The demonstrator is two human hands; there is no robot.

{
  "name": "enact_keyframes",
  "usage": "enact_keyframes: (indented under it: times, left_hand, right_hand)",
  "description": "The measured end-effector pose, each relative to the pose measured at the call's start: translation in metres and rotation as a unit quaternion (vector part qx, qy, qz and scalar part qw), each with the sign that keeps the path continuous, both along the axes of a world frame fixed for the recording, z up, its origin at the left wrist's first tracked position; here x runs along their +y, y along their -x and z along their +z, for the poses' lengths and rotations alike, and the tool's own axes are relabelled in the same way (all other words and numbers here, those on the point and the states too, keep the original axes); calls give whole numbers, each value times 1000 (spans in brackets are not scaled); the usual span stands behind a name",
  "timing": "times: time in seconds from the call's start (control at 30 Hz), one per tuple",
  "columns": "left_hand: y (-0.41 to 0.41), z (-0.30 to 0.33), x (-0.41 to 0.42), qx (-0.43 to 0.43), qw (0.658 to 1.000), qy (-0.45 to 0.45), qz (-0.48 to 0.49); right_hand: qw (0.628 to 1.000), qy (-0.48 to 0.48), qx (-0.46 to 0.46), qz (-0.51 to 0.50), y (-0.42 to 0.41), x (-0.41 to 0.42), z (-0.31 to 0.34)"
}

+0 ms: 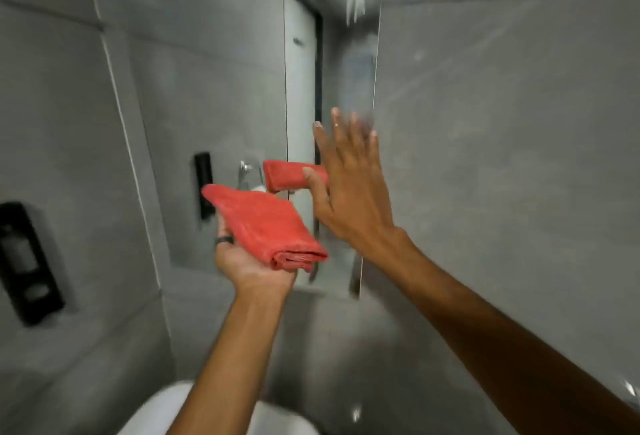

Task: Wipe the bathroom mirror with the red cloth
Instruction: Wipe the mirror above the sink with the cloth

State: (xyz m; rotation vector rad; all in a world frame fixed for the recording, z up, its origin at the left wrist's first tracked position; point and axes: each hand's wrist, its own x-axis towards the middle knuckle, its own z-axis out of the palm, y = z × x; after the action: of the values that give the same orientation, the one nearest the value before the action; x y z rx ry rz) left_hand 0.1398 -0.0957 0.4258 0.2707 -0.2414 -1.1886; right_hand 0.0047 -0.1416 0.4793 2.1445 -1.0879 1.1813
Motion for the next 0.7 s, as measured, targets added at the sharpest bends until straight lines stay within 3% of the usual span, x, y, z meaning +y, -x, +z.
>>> enact_keyframes:
  times: [0.07,0.13,0.2,0.23,0.27,0.33,0.37,0.4,0.47,0.6,0.7]
  left_hand:
    - [-6,61,-17,-20,997,59,54]
    - [-5,117,-36,-94,981,104,135]
    - [-2,170,-62,-234,946,146,171]
    - [1,194,-79,-334,907,141,216]
    - [3,209,-98,-461,829,123,292]
    - [1,225,-138,-626,614,53,477]
    - [-3,228,-151,-645,542,44,537]
    - [-2,230,-159,-645,507,42,569]
    - [-3,234,-168,-655,462,31,597]
    - [17,266,-167,-673,426,2,605]
    - [50,285,-160,-691,388,49,607]
  right_hand:
    - [996,73,0,-50,10,-22,59]
    - [988,110,2,-105,29,-43,113]
    - [981,132,-10,-143,54,-60,161]
    - [976,142,-13,-163,66,-69,179]
    - [971,150,-12,-185,74,-77,189]
    - [961,187,-8,-205,81,-91,197]
    - [957,205,-5,-205,79,-97,196]
    - [955,220,-2,-199,79,-103,197]
    - [954,229,-25,-193,78,-107,196]
    - [947,235,-100,-194,75,-108,195]
    - [950,243,-128,-148,75,-105,194]
